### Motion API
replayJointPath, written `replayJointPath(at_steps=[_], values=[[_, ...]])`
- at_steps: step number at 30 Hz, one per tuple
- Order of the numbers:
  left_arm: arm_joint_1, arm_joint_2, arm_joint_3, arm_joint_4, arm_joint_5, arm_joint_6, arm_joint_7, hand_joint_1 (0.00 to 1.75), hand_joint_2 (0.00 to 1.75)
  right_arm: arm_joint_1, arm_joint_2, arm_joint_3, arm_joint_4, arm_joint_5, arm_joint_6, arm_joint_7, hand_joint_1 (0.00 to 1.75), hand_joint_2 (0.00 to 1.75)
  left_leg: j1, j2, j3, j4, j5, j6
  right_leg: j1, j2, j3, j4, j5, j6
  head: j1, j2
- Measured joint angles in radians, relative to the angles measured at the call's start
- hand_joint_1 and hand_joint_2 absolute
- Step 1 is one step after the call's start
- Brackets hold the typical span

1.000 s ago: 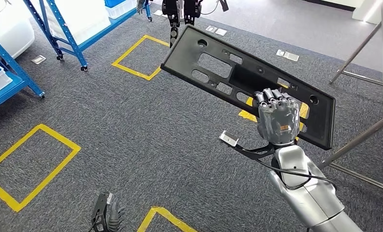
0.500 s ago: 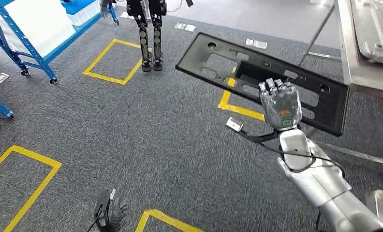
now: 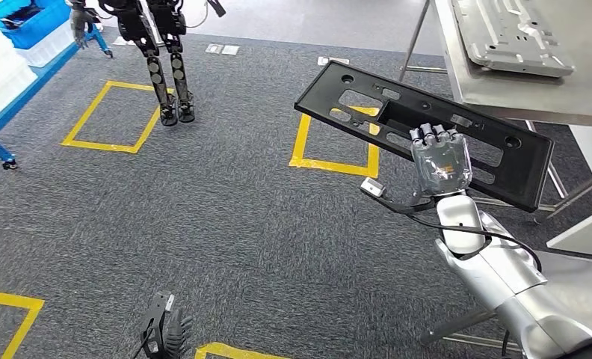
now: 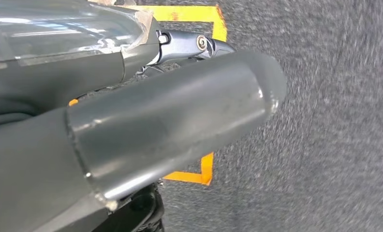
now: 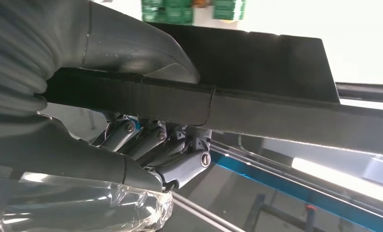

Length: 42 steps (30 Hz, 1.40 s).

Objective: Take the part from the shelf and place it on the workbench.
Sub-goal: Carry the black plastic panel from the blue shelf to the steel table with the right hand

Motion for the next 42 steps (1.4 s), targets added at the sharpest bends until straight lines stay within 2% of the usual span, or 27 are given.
replayJointPath(at_steps=[2, 3, 5, 6, 7, 10, 11, 12, 14, 16, 18, 19, 21, 23, 24, 25, 26, 28, 30, 32, 34, 36, 38, 39, 40, 41, 42], values=[[-0.001, 0.001, 0.000, 0.000, 0.000, 0.000, 0.000, 0.00, 0.00, -0.003, -0.003, 0.002, 0.009, 0.000, 0.000, 0.002, 1.75, 1.75, -0.005, 0.020, 0.008, -0.011, 0.000, 0.004, -0.003, 0.021, -0.005, -0.004, 0.005, 0.012, 0.000, 0.000], [-0.003, 0.000, 0.000, 0.000, 0.000, 0.000, 0.000, 0.00, 0.00, -0.003, -0.006, 0.002, 0.014, 0.000, -0.001, 0.002, 1.75, 1.75, -0.006, 0.032, 0.014, -0.019, 0.004, 0.009, -0.002, 0.011, -0.010, -0.001, 0.003, 0.017, 0.000, 0.000], [-0.003, 0.000, 0.000, 0.000, 0.000, 0.000, -0.001, 0.00, 0.00, -0.009, -0.012, 0.000, 0.023, 0.000, -0.004, 0.002, 1.75, 1.75, -0.005, 0.057, 0.027, -0.038, 0.013, 0.018, 0.002, -0.043, -0.037, 0.045, -0.020, 0.020, 0.005, 0.000], [-0.003, 0.002, 0.000, 0.000, 0.000, 0.000, -0.001, 0.00, 0.00, -0.012, -0.014, -0.001, 0.027, 0.000, -0.005, 0.002, 1.75, 1.75, -0.006, 0.066, 0.030, -0.042, 0.014, 0.021, 0.002, -0.076, -0.057, 0.083, -0.038, 0.018, 0.007, 0.000], [-0.002, 0.003, 0.001, 0.001, 0.000, 0.000, -0.001, 0.00, 0.00, -0.015, -0.015, -0.001, 0.031, 0.000, -0.006, 0.002, 1.75, 1.75, -0.007, 0.076, 0.031, -0.043, 0.014, 0.022, 0.001, -0.094, -0.084, 0.136, -0.060, 0.017, 0.009, 0.000], [0.000, 0.004, 0.001, 0.002, 0.000, 0.000, -0.001, 0.00, 0.00, -0.013, -0.016, -0.001, 0.047, 0.000, -0.009, 0.002, 1.75, 1.75, -0.009, 0.113, 0.030, -0.042, 0.011, 0.022, -0.005, -0.110, -0.157, 0.278, -0.103, 0.026, 0.011, 0.000], [0.001, 0.004, 0.001, 0.003, 0.000, 0.000, -0.001, 0.00, 0.00, -0.012, -0.016, -0.002, 0.054, 0.000, -0.009, 0.001, 1.75, 1.75, -0.009, 0.126, 0.030, -0.042, 0.010, 0.020, -0.009, -0.114, -0.153, 0.272, -0.097, 0.035, 0.011, 0.000], [0.001, 0.004, 0.001, 0.003, 0.000, 0.000, -0.001, 0.00, 0.00, -0.012, -0.017, -0.005, 0.062, 0.000, -0.009, 0.000, 1.75, 1.75, -0.008, 0.138, 0.031, -0.042, 0.008, 0.018, -0.013, -0.123, -0.127, 0.224, -0.078, 0.045, 0.011, 0.000], [0.001, 0.006, 0.002, 0.004, 0.001, 0.000, -0.001, 0.00, 0.00, -0.014, -0.018, -0.016, 0.081, 0.000, -0.013, -0.006, 1.75, 1.75, -0.011, 0.161, 0.032, -0.037, 0.001, 0.007, -0.017, -0.169, -0.046, 0.081, -0.032, 0.061, 0.012, 0.000], [0.001, 0.008, 0.004, 0.004, 0.001, -0.001, -0.001, 0.00, 0.00, -0.017, -0.019, -0.029, 0.100, 0.000, -0.021, -0.013, 1.75, 1.75, -0.016, 0.181, 0.035, -0.032, -0.008, -0.005, -0.011, -0.197, -0.001, 0.002, -0.009, 0.056, 0.011, 0.000], [0.002, 0.009, 0.004, 0.004, 0.004, -0.006, -0.001, 0.00, 0.00, -0.018, -0.022, -0.038, 0.119, 0.000, -0.026, -0.017, 1.75, 1.75, -0.016, 0.202, 0.040, -0.030, -0.014, -0.015, -0.008, -0.179, -0.001, -0.002, -0.007, 0.042, 0.008, 0.000], [0.002, 0.009, 0.005, 0.004, 0.008, -0.011, 0.000, 0.00, 0.00, -0.019, -0.024, -0.044, 0.128, 0.000, -0.026, -0.018, 1.75, 1.75, -0.012, 0.201, 0.040, -0.026, -0.020, -0.020, -0.011, -0.166, -0.002, -0.002, -0.007, 0.036, 0.007, 0.000], [0.004, 0.009, 0.008, 0.004, 0.015, -0.020, 0.000, 0.00, 0.00, -0.022, -0.025, -0.058, 0.147, 0.000, -0.031, -0.021, 1.75, 1.75, -0.003, 0.160, 0.022, 0.021, -0.056, -0.027, -0.015, -0.142, -0.001, -0.002, -0.005, 0.020, 0.005, 0.000], [0.011, 0.010, 0.012, 0.005, 0.018, -0.022, 0.000, 0.00, 0.00, -0.026, -0.023, -0.072, 0.175, 0.000, -0.052, -0.022, 1.75, 1.75, 0.001, 0.105, -0.038, 0.147, -0.122, -0.028, -0.012, -0.117, 0.000, -0.002, -0.005, 0.008, 0.002, 0.000], [0.015, 0.010, 0.014, 0.005, 0.018, -0.021, 0.000, 0.00, 0.00, -0.028, -0.023, -0.078, 0.194, 0.000, -0.069, -0.021, 1.75, 1.75, 0.001, 0.092, -0.075, 0.217, -0.148, -0.027, -0.008, -0.103, 0.000, -0.002, -0.005, 0.004, 0.002, 0.000], [0.020, 0.010, 0.015, 0.005, 0.018, -0.020, -0.001, 0.00, 0.00, -0.027, -0.022, -0.084, 0.213, 0.000, -0.087, -0.019, 1.75, 1.75, 0.000, 0.087, -0.102, 0.262, -0.157, -0.024, -0.004, -0.089, 0.000, -0.002, -0.005, 0.004, 0.001, 0.000], [0.023, 0.010, 0.016, 0.006, 0.017, -0.019, -0.003, 0.00, 0.00, -0.024, -0.024, -0.091, 0.231, 0.000, -0.106, -0.014, 1.75, 1.75, 0.000, 0.084, -0.111, 0.268, -0.145, -0.019, -0.001, -0.074, 0.001, -0.002, -0.005, 0.004, 0.002, 0.000], [0.026, 0.011, 0.017, 0.005, 0.013, -0.015, -0.009, 0.00, 0.00, -0.015, -0.029, -0.103, 0.252, 0.000, -0.136, 0.003, 1.75, 1.75, -0.003, 0.067, -0.075, 0.172, -0.075, -0.005, 0.002, -0.046, 0.004, -0.002, -0.005, 0.004, 0.002, 0.000], [0.025, 0.015, 0.017, 0.005, 0.008, -0.010, -0.015, 0.00, 0.00, -0.004, -0.035, -0.110, 0.259, -0.001, -0.152, 0.017, 1.75, 1.75, -0.004, 0.014, -0.017, 0.046, -0.016, 0.009, 0.002, -0.021, 0.005, -0.001, -0.005, 0.005, 0.003, 0.000], [0.024, 0.019, 0.017, 0.005, 0.004, -0.007, -0.017, 0.00, 0.00, 0.009, -0.041, -0.118, 0.261, -0.001, -0.157, 0.023, 1.75, 1.75, -0.009, -0.014, 0.007, -0.003, -0.005, 0.015, -0.003, 0.002, -0.001, -0.002, -0.002, 0.011, 0.000, 0.000], [0.020, 0.018, 0.017, 0.005, 0.003, -0.007, -0.018, 0.00, 0.00, 0.026, -0.053, -0.128, 0.261, 0.000, -0.160, 0.023, 1.75, 1.75, -0.013, 0.009, 0.016, -0.016, -0.002, 0.019, -0.007, 0.022, -0.005, -0.008, 0.004, 0.022, -0.003, 0.000], [0.017, 0.017, 0.017, 0.005, 0.003, -0.007, -0.018, 0.00, 0.00, 0.042, -0.066, -0.143, 0.261, 0.000, -0.168, 0.020, 1.75, 1.75, -0.011, 0.035, 0.030, -0.040, 0.009, 0.026, -0.002, -0.013, -0.023, 0.015, -0.009, 0.027, -0.001, 0.000], [0.018, 0.017, 0.017, 0.005, 0.003, -0.006, -0.018, 0.00, 0.00, 0.056, -0.074, -0.159, 0.259, 0.000, -0.174, 0.022, 1.75, 1.75, -0.012, 0.064, 0.039, -0.055, 0.016, 0.031, 0.001, -0.078, -0.075, 0.119, -0.055, 0.022, 0.004, 0.000], [0.019, 0.017, 0.017, 0.005, 0.003, -0.006, -0.018, 0.00, 0.00, 0.067, -0.078, -0.165, 0.256, 0.000, -0.175, 0.026, 1.75, 1.75, -0.013, 0.078, 0.039, -0.055, 0.015, 0.032, 0.000, -0.096, -0.108, 0.188, -0.081, 0.022, 0.007, 0.000], [0.020, 0.017, 0.017, 0.005, 0.003, -0.005, -0.018, 0.00, 0.00, 0.081, -0.082, -0.170, 0.251, 0.000, -0.176, 0.029, 1.75, 1.75, -0.014, 0.092, 0.039, -0.055, 0.014, 0.031, -0.003, -0.104, -0.134, 0.243, -0.097, 0.024, 0.008, 0.000], [0.021, 0.017, 0.017, 0.005, 0.003, -0.004, -0.018, 0.00, 0.00, 0.096, -0.085, -0.174, 0.245, 0.000, -0.176, 0.032, 1.75, 1.75, -0.014, 0.105, 0.040, -0.055, 0.013, 0.031, -0.007, -0.109, -0.144, 0.264, -0.101, 0.031, 0.009, 0.000], [0.021, 0.017, 0.017, 0.006, 0.003, -0.004, -0.018, 0.00, 0.00, 0.110, -0.089, -0.178, 0.240, 0.000, -0.177, 0.034, 1.75, 1.75, -0.013, 0.118, 0.040, -0.054, 0.011, 0.029, -0.011, -0.115, -0.134, 0.245, -0.090, 0.040, 0.010, 0.000]])
